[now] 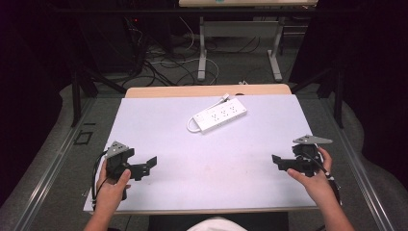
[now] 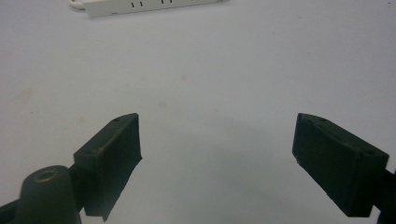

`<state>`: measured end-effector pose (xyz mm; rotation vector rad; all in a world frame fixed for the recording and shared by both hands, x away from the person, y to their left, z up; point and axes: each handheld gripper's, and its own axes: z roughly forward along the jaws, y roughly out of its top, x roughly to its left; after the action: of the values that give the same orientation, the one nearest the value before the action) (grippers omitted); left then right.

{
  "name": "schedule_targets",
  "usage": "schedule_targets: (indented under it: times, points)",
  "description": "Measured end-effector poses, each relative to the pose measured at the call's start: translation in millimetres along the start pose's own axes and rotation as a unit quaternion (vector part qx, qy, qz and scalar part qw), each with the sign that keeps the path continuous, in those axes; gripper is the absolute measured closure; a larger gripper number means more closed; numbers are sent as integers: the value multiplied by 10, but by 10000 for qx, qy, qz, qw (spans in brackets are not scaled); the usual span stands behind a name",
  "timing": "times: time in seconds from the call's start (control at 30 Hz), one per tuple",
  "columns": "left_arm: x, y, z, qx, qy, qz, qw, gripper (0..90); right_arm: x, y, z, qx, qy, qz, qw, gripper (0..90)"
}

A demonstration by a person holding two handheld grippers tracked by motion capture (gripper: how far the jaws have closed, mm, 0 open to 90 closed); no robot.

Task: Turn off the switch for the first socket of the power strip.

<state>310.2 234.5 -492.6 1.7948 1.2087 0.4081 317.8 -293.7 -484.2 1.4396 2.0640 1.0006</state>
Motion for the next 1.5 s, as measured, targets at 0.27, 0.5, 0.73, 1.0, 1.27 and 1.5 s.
schedule_targets:
  times: [0.27, 0.5, 0.73, 1.0, 1.27, 1.5]
  points:
    - [-1, 2, -7, 13, 7, 6, 10000, 21, 49, 62, 53, 43, 103, -75, 9999, 148]
    - [-1, 3, -16, 4, 17, 4, 10000, 24, 87, 138, 79, 113, 182, -114, 9997, 147]
    - [-4, 3, -10, 12, 8, 10, 10000, 26, 120, 233, 103, 271, 281, -201, 9990, 148]
    - [-3, 3, -12, 11, 8, -7, 10000, 29, 150, 345, 109, 468, 365, -305, 9978, 147]
    - [-7, 4, -13, 9, -8, -13, 10000, 30, 148, 425, 120, 669, 365, -496, 9959, 147]
    - [-5, 5, -11, 11, -6, -17, 10000, 32, 132, 471, 153, 902, 360, -577, 9936, 147]
